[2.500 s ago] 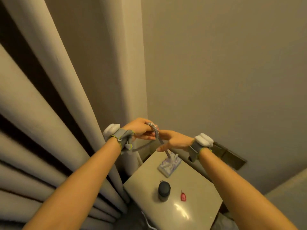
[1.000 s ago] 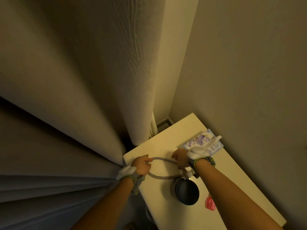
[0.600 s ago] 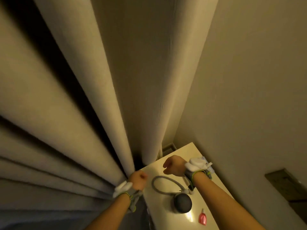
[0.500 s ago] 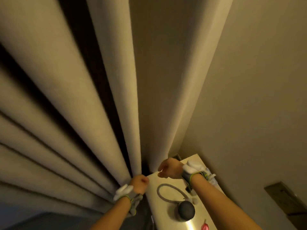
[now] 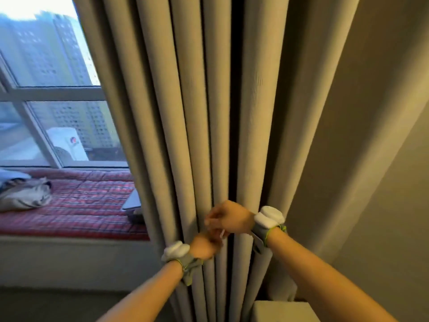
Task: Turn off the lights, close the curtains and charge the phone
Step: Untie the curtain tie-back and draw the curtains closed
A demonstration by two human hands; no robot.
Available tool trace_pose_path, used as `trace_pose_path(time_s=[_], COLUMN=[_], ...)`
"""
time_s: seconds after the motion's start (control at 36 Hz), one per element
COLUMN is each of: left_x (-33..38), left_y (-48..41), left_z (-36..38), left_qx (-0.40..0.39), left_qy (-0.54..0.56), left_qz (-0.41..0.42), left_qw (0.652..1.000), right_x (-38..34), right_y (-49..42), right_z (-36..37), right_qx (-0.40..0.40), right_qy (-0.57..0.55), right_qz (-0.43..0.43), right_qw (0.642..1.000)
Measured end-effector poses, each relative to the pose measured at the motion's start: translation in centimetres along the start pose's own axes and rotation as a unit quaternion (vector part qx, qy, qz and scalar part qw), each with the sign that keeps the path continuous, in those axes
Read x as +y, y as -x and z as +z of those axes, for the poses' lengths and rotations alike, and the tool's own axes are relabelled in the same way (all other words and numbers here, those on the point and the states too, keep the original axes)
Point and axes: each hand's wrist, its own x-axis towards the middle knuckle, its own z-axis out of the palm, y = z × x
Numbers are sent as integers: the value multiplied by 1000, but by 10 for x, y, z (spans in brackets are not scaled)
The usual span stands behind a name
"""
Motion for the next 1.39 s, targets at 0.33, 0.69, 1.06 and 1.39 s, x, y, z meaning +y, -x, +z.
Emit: trace_pose_path(time_s=[0.33, 0.69, 1.06, 1.39], left_x=[-40, -29, -136, -280], left_y=[47, 20, 45, 111], left_z=[-110, -147, -268, -431], left_qx=[313, 400, 395, 448], left_qy=[116, 37, -28, 3], left_qz=[-39, -43, -32, -97], left_qw=[942, 915, 918, 889], right_x=[-108, -161, -273, -443], right_y=[-39, -78, -180, -284], right_z=[30, 28, 94, 208], right_qx=[91, 281, 209, 120], right_qy=[-36, 66, 69, 94], right_qz=[-142, -51, -100, -176], right_qw=[985, 956, 970, 973])
